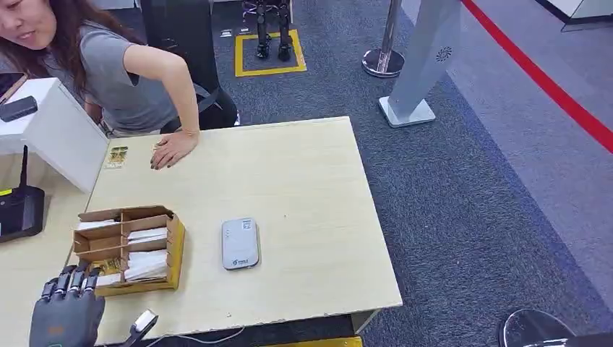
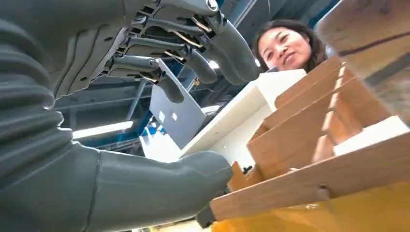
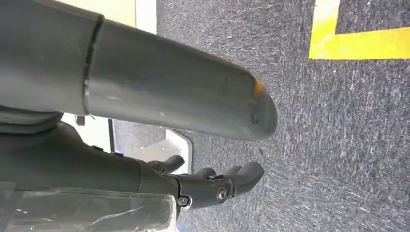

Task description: Pass the card to the sensor for recognition and then transmit it.

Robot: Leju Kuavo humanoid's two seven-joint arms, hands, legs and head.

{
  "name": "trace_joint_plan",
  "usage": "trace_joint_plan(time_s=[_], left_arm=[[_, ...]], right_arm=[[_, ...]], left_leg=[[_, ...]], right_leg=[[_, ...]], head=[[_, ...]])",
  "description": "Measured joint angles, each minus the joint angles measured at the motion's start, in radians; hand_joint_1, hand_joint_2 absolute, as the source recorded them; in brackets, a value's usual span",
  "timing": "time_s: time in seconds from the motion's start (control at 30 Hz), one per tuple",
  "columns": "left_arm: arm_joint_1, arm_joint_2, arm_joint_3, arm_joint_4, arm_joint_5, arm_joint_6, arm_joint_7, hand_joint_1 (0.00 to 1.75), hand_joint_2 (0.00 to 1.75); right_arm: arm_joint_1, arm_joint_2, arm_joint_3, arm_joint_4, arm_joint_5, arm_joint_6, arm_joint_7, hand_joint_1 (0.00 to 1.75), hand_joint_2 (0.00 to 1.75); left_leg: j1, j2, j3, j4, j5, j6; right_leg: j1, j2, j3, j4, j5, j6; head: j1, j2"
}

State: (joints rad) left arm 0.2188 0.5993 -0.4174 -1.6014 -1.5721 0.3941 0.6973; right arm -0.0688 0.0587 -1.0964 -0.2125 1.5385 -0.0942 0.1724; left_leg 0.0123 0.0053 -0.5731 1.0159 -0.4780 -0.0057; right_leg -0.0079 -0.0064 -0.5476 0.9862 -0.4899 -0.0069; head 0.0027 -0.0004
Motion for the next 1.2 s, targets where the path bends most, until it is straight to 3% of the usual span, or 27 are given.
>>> trace_joint_plan(time_s=[0.4, 0.73, 0.83, 1.2], left_arm=[[-0.075, -0.028, -0.087, 0.041, 0.0, 0.008, 0.0, 0.56, 1.75], [-0.094, -0.044, -0.11, 0.061, 0.0, 0.019, 0.0, 0.61, 1.75], [-0.095, -0.051, -0.113, 0.066, 0.0, 0.022, 0.0, 0.7, 1.75], [-0.095, -0.079, -0.114, 0.087, 0.0, 0.039, -0.031, 0.68, 1.75]], right_arm=[[-0.001, 0.0, 0.0, 0.0, 0.003, 0.001, -0.003, 0.0, 0.0], [-0.001, 0.0, 0.0, 0.0, 0.005, 0.001, -0.003, 0.0, 0.0], [-0.001, 0.0, 0.0, 0.0, 0.005, 0.001, -0.003, 0.0, 0.0], [-0.001, 0.0, 0.0, 0.0, 0.006, 0.001, -0.005, 0.0, 0.0]], left_leg=[[0.0, 0.0, 0.0, 0.0, 0.0, 0.0], [0.0, 0.0, 0.0, 0.0, 0.0, 0.0], [0.0, 0.0, 0.0, 0.0, 0.0, 0.0], [0.0, 0.0, 0.0, 0.0, 0.0, 0.0]], right_leg=[[0.0, 0.0, 0.0, 0.0, 0.0, 0.0], [0.0, 0.0, 0.0, 0.0, 0.0, 0.0], [0.0, 0.0, 0.0, 0.0, 0.0, 0.0], [0.0, 0.0, 0.0, 0.0, 0.0, 0.0]], head=[[0.0, 0.0], [0.0, 0.0], [0.0, 0.0], [0.0, 0.0]])
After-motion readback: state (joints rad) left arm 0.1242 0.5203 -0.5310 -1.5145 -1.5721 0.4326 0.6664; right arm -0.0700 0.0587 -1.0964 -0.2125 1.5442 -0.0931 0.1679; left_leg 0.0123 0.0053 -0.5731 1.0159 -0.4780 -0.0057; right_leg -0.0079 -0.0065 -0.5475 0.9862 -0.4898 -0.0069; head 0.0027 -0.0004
